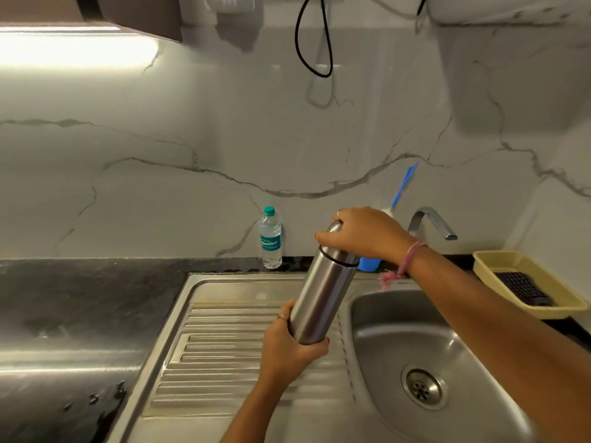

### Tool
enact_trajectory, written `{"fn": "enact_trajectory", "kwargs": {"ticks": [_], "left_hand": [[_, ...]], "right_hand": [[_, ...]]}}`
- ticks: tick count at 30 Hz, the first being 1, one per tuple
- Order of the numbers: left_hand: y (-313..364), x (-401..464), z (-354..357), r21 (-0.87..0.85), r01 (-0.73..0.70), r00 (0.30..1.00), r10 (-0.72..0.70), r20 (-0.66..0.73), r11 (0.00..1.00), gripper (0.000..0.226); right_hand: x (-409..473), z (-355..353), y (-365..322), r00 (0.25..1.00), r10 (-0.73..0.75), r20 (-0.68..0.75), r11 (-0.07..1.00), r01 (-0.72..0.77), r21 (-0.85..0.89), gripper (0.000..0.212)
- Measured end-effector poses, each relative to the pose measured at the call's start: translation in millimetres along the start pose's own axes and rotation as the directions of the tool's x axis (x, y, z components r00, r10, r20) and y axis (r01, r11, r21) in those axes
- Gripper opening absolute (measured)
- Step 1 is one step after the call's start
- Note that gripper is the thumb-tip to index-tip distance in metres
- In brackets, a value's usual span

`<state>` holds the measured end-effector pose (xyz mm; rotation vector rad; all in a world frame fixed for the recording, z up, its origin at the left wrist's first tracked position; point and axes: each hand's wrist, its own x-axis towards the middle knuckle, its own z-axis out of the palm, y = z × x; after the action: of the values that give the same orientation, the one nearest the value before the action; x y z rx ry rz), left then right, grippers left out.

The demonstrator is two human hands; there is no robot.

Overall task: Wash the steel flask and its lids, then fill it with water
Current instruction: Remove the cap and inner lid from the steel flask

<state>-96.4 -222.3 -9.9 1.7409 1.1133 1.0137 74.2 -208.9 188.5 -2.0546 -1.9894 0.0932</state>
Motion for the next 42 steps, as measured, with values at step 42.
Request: {"fn": "enact_trajectory", "kwargs": {"ticks": [42], "left_hand": [[-5,4,-28,-0.165,0.115,0.977,-0.082,0.196,0.979,0.069]], "right_hand": [[15,-51,-29,0.835,-0.168,0.525,0.980,0.197,0.001,0.055]]}}
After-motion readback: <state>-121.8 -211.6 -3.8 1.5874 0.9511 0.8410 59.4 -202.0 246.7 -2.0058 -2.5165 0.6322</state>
